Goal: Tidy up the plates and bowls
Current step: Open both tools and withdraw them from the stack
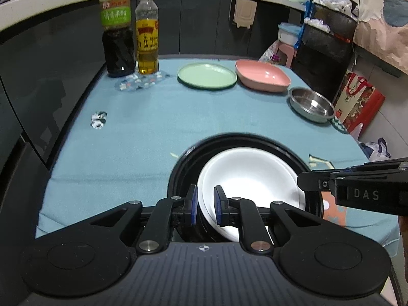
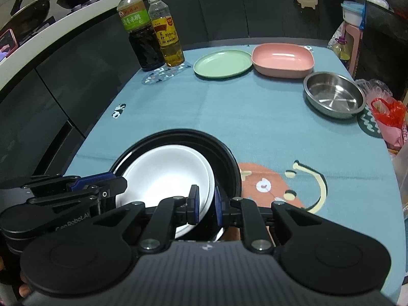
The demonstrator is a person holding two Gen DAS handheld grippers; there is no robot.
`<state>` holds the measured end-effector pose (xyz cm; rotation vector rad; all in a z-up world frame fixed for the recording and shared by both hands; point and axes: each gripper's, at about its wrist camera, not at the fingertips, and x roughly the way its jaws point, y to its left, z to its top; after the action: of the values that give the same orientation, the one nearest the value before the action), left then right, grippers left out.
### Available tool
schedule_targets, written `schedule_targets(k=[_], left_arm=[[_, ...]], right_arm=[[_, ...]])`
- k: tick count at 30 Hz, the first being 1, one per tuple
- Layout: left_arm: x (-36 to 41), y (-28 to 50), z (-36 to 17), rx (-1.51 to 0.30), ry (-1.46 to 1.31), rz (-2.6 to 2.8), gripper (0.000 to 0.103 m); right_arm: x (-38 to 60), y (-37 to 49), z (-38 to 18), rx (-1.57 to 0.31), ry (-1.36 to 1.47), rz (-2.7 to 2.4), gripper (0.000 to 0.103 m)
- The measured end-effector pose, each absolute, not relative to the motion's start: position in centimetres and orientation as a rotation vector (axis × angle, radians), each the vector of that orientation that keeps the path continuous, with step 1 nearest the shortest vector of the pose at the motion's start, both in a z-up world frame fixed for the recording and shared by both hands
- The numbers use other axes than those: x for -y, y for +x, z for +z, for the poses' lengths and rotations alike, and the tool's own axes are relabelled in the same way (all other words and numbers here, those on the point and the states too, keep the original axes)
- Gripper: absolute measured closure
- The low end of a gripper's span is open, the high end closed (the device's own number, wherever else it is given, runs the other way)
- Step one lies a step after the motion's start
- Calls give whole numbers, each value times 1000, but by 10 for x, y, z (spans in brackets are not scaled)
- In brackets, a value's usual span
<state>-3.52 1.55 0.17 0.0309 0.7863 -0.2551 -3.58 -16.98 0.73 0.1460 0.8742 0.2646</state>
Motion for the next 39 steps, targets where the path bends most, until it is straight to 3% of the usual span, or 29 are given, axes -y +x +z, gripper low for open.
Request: schedule_targets(k=[24,39], left_arm=[[-10,38,15,-753,29,-202,85],[-6,173,-6,-823,-119,-229,81]], right_arm=[[197,37,15,-893,188,189,103],[205,143,-1,-965,334,165,103]])
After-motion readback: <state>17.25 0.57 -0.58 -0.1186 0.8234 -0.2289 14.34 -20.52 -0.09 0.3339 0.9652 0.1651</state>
